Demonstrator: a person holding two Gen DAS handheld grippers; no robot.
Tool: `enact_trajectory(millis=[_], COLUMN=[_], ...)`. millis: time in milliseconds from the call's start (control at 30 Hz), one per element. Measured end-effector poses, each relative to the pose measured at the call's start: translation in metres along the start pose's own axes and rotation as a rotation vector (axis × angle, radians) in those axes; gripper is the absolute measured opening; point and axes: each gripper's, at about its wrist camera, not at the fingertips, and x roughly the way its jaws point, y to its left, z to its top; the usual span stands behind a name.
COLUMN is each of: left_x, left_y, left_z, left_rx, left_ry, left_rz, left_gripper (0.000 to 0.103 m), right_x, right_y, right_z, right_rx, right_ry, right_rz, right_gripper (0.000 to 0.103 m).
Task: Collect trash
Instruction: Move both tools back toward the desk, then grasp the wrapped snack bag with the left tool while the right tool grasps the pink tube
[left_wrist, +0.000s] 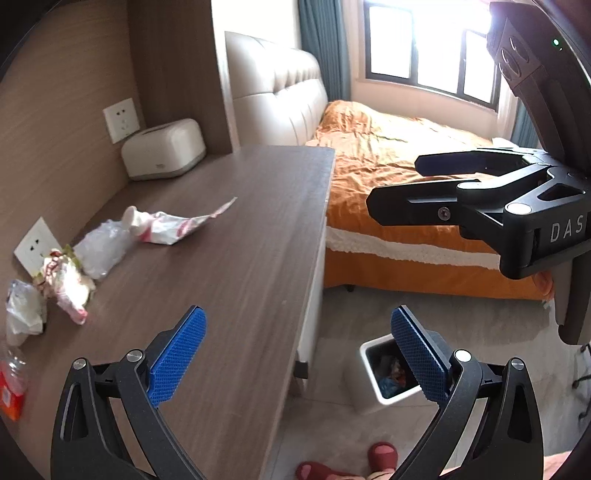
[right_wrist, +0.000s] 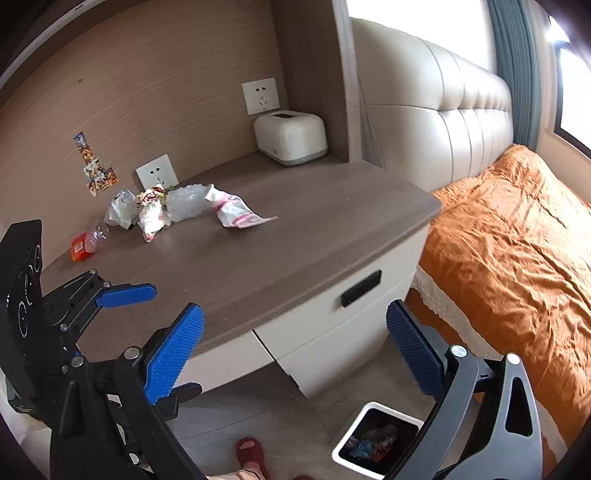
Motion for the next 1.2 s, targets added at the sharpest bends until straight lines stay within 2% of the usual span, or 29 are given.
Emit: enact_trajectory(millis=[333,800,1033,1200], left_x=[-0.015,0.018,0.041,0.061], left_y=[0.081,0.188,0.226,0.243], left_z=[0.003,-0.003,-0.004,0.000], left_rx=[-0.081,-0.157,-0.205,-0.239], left_ry=[-0.031,0.001,0.026,0.063], left_rz=[0.113,0.208,0.181,0.104], left_gripper=[0.098,0.098,0.098,0.098], right_x=[0.040,0.145,0.197,0.228], right_y=[0.054,0.094,0.096,0.099], right_z=[0.051,0.089,0.099,0.101], right_rx=[-0.105,-0.189,-0.228,-0.285], right_ry=[-0.020,0.045,0.118,0.165], right_rz=[0.075,0.101,0.024,-0.031], right_gripper=[0.099,0.099,0.099,0.098])
